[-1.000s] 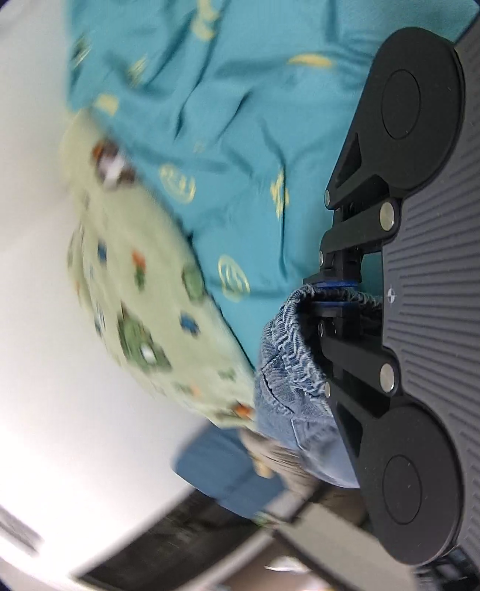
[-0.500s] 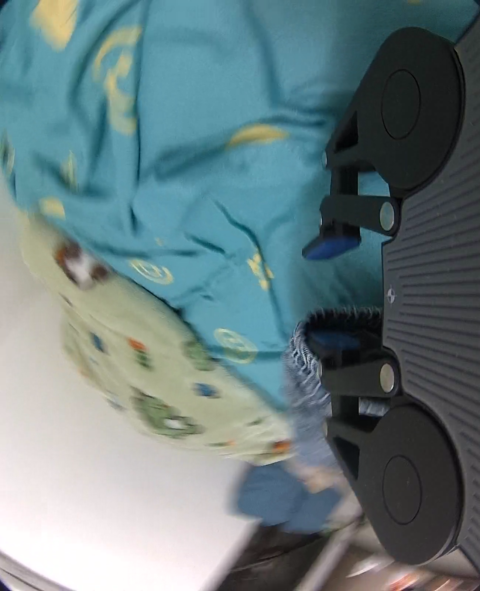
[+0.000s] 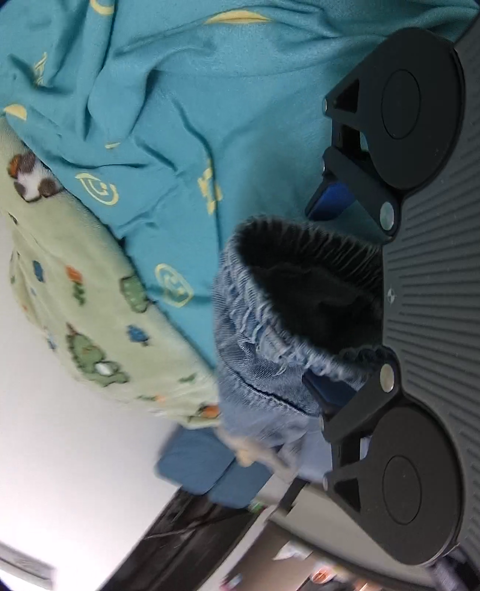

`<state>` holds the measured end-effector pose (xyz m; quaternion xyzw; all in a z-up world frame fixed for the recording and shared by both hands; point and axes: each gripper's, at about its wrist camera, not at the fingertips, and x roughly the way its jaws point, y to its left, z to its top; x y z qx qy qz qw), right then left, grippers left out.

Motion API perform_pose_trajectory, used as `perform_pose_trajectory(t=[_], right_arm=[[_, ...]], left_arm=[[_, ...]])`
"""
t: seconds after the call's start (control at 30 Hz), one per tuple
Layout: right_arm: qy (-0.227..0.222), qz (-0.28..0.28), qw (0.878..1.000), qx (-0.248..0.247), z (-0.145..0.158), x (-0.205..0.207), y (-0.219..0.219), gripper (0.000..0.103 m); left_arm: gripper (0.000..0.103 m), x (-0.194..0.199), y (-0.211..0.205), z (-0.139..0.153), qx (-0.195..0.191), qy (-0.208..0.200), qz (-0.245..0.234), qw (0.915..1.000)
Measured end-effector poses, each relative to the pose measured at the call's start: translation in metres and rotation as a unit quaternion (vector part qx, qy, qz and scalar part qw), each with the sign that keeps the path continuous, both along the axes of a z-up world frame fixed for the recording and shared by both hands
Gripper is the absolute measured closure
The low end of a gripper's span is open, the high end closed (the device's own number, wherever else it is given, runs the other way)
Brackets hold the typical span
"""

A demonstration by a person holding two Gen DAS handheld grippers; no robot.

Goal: Fold clothes

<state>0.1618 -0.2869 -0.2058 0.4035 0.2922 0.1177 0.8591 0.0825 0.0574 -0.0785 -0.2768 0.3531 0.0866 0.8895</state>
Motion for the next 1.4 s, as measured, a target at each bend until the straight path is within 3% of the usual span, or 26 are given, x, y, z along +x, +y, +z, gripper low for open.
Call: perform_pose_trajectory(t=[0.03, 0.07, 0.13, 0.33, 0.53, 0.83, 0.9, 0.97, 1.17, 1.23, 1.3, 1.4], right_arm=[[-0.005, 0.001, 1.000, 0.014, -0.002, -0.001, -0.003, 0.041], [-0.006, -0.002, 1.000, 0.011, 0.001, -0.001, -0.004, 0.066], [-0.009, -0.009, 1.000, -0.003, 0.008, -0.002, -0.005, 0.089], [-0.082, -0.033, 0.995, -0.042, 0.057, -0.011, 0.004, 0.091], [-0.161, -0.095, 0.981, -0.062, 0.115, -0.017, -0.018, 0.091], [-0.161, -0.185, 0.965, -0.098, 0.160, 0.016, -0.125, 0.091], [-0.152, -0.203, 0.960, -0.116, 0.159, 0.028, -0.155, 0.091], [-0.131, -0.230, 0.955, -0.131, 0.146, 0.038, -0.184, 0.091], [-0.026, -0.282, 0.951, -0.126, 0.055, 0.066, -0.245, 0.090], [-0.012, -0.287, 0.950, -0.121, 0.035, 0.069, -0.252, 0.089], [-0.011, -0.287, 0.950, -0.127, 0.033, 0.072, -0.251, 0.088], [-0.018, -0.278, 0.949, -0.146, 0.049, 0.065, -0.237, 0.074]], left_arm=[[0.032, 0.000, 0.000, -0.001, 0.000, 0.002, 0.001, 1.0000], [0.032, 0.001, 0.001, -0.001, -0.002, 0.004, 0.002, 1.0000], [0.032, 0.000, 0.002, -0.001, -0.005, 0.004, 0.003, 1.0000], [0.032, -0.006, 0.001, 0.007, -0.022, -0.029, -0.009, 0.9993], [0.031, -0.011, -0.013, 0.021, -0.021, -0.084, -0.045, 0.9952], [0.031, 0.001, -0.032, 0.011, -0.018, -0.070, -0.097, 0.9926], [0.031, 0.005, -0.031, 0.005, -0.040, -0.065, -0.104, 0.9916], [0.031, 0.007, -0.034, 0.003, -0.038, -0.062, -0.108, 0.9914], [0.031, 0.019, -0.045, -0.006, -0.019, -0.042, -0.116, 0.9922], [0.031, 0.020, -0.047, -0.007, -0.013, -0.039, -0.118, 0.9922], [0.031, 0.020, -0.049, -0.007, -0.008, -0.037, -0.118, 0.9923], [0.031, 0.019, -0.049, -0.005, -0.012, -0.042, -0.117, 0.9921]])
